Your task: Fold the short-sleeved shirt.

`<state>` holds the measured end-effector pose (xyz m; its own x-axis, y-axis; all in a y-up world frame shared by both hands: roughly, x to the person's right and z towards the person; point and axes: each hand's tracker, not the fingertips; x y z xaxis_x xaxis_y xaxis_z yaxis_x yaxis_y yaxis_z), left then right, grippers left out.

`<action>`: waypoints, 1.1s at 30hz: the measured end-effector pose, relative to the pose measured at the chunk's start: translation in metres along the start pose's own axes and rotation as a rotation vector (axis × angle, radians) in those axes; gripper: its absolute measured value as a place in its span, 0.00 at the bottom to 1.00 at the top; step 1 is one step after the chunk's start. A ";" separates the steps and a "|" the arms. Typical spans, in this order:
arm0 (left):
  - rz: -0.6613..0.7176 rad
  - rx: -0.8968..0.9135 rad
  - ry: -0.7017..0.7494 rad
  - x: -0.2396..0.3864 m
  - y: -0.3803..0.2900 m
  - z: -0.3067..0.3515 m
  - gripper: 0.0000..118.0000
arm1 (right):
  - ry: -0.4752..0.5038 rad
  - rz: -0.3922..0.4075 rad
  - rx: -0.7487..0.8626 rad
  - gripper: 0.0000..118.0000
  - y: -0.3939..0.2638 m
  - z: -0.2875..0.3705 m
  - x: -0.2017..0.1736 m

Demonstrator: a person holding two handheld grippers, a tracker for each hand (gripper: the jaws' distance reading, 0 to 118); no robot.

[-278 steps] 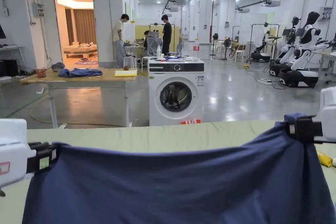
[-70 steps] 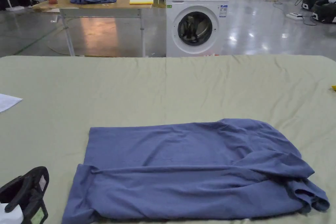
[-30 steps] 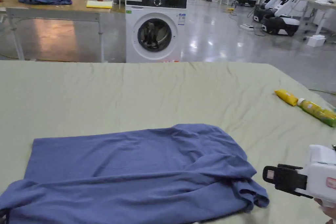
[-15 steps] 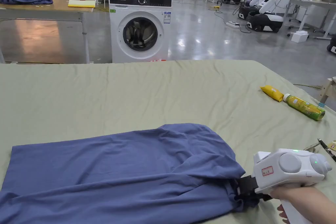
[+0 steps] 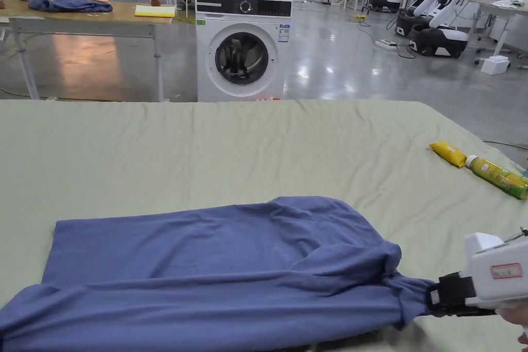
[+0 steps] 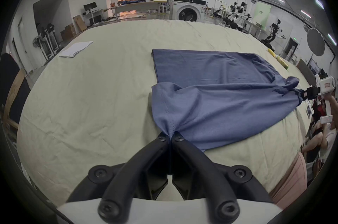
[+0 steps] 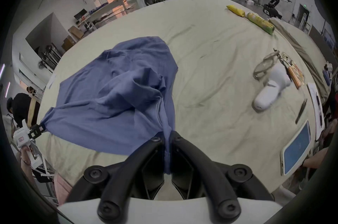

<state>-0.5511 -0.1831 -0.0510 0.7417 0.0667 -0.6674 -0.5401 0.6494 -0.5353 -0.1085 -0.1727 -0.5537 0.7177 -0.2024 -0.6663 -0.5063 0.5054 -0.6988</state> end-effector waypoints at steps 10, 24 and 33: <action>-0.048 -0.056 -0.026 -0.014 -0.052 0.075 0.00 | 0.069 -0.018 -0.066 0.01 -0.081 0.059 -0.002; 0.015 -0.025 0.007 -0.025 -0.088 0.054 0.71 | -0.010 0.026 0.035 0.99 -0.107 0.026 -0.010; 0.050 0.640 -0.021 0.034 -0.056 0.129 0.58 | 0.038 0.165 0.779 0.72 -0.119 0.101 -0.113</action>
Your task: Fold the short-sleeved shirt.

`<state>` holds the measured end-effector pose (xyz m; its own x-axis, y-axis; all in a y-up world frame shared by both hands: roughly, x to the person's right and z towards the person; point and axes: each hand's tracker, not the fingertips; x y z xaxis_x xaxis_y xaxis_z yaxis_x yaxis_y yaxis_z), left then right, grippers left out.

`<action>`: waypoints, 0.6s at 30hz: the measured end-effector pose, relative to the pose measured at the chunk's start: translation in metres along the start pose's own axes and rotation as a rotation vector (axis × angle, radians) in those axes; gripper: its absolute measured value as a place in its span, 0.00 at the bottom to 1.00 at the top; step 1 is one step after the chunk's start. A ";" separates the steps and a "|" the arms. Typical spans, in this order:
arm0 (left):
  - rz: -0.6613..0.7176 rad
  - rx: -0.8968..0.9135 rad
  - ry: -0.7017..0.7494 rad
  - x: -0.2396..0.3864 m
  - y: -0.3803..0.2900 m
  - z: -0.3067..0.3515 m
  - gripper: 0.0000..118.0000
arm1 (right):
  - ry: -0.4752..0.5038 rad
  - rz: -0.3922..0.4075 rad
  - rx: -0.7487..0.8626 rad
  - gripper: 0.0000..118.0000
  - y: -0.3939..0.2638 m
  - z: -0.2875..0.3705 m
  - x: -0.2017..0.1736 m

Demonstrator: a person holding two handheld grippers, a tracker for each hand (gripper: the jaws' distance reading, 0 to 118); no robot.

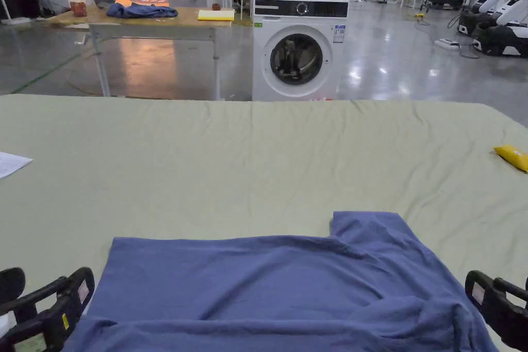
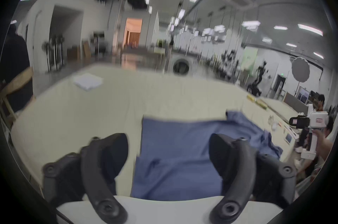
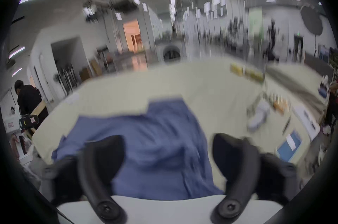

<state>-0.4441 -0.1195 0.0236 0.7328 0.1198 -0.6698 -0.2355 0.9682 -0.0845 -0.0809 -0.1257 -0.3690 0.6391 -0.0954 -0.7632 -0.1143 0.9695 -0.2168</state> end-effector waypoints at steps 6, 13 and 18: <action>-0.023 0.230 0.101 0.038 -0.018 0.007 0.00 | -0.111 -0.019 0.346 0.01 -0.023 0.018 -0.045; -0.074 0.215 0.085 0.044 -0.020 0.008 0.00 | -0.079 0.012 0.294 0.00 -0.018 0.016 -0.047; 0.030 -0.187 0.046 -0.001 0.054 -0.072 0.00 | -0.023 0.003 0.244 0.00 -0.005 0.012 -0.041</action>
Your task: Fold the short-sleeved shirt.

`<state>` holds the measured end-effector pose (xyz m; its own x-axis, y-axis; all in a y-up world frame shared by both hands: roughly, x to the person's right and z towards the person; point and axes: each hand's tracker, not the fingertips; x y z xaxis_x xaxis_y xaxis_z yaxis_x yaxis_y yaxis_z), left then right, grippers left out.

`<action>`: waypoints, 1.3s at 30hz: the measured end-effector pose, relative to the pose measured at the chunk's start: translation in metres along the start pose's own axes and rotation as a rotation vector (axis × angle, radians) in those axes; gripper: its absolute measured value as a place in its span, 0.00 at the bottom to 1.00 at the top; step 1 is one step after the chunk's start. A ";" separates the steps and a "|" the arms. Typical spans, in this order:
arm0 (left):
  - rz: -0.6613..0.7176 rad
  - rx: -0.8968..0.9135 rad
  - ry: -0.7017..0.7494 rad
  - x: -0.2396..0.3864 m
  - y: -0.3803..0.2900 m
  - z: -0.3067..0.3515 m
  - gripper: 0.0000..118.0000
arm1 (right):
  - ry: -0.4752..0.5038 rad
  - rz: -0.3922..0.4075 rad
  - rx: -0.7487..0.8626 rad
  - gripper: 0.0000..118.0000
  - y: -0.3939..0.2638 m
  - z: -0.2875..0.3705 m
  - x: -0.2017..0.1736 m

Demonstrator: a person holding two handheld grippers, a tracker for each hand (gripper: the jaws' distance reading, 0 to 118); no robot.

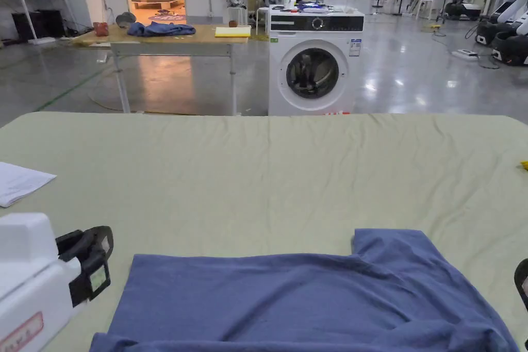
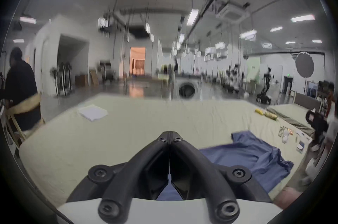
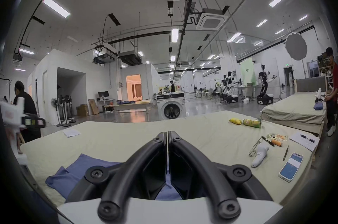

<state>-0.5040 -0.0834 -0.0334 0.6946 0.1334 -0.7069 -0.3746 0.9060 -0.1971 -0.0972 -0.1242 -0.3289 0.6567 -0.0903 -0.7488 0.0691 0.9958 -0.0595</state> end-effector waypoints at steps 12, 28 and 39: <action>-0.034 -0.596 -0.026 -0.066 -0.010 -0.246 0.83 | -0.002 0.018 -0.183 0.00 -0.032 -0.042 0.004; -0.377 -0.401 -0.055 -0.042 -0.066 -0.241 0.00 | 0.027 -0.024 -0.242 0.00 -0.050 -0.059 0.003; -0.159 -0.098 -0.117 -0.027 -0.020 -0.126 0.00 | 0.042 -0.211 -0.733 0.00 -0.027 -0.241 0.089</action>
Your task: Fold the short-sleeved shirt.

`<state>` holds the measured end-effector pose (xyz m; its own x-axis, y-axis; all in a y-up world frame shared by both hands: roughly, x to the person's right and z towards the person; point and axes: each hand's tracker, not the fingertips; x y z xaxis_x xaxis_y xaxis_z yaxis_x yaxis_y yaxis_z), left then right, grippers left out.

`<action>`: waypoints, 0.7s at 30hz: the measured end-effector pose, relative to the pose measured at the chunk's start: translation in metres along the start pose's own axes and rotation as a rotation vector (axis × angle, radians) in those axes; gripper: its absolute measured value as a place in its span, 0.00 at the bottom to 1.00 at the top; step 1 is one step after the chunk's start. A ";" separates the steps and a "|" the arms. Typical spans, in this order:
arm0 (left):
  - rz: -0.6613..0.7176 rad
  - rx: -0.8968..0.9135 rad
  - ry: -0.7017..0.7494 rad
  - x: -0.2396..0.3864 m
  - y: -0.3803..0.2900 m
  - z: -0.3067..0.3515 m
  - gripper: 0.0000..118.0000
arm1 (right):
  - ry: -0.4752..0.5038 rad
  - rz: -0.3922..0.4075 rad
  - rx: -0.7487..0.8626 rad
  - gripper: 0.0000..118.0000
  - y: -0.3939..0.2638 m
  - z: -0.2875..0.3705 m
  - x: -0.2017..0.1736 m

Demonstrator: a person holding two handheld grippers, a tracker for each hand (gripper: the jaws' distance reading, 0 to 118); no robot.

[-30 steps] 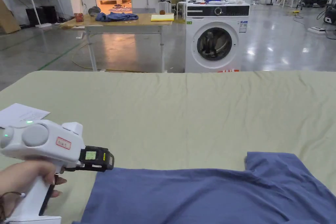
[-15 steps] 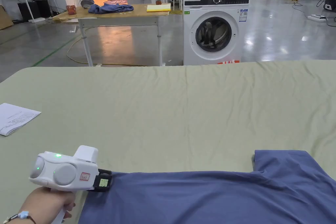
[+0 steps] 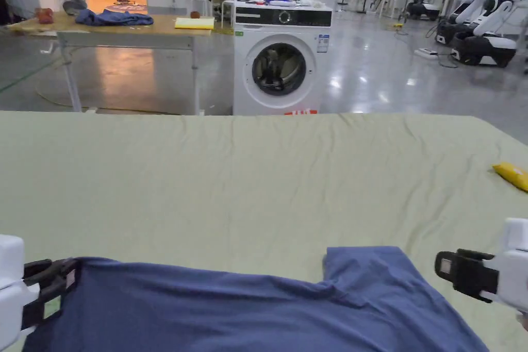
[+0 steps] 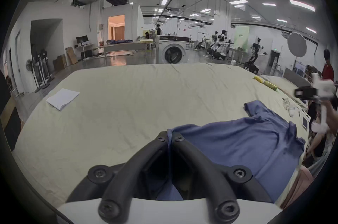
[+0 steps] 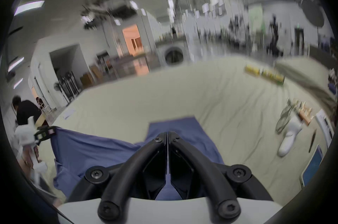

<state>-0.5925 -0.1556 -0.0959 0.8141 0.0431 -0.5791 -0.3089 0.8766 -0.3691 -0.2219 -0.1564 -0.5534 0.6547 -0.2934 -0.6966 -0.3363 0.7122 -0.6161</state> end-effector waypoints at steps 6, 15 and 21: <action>0.013 0.000 -0.005 0.017 -0.002 0.009 0.00 | -0.184 0.057 -0.251 1.00 0.029 -0.104 0.029; -0.007 -0.065 0.020 0.014 -0.005 -0.001 0.00 | -0.249 0.155 -0.380 0.74 0.025 -0.171 0.029; 0.024 -0.095 0.029 0.007 -0.009 -0.008 0.00 | -0.173 0.216 -0.296 0.00 0.032 -0.120 0.003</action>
<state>-0.5879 -0.1664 -0.1023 0.7921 0.0485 -0.6085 -0.3741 0.8262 -0.4212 -0.3119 -0.2113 -0.6197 0.6431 -0.0271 -0.7653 -0.6430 0.5237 -0.5589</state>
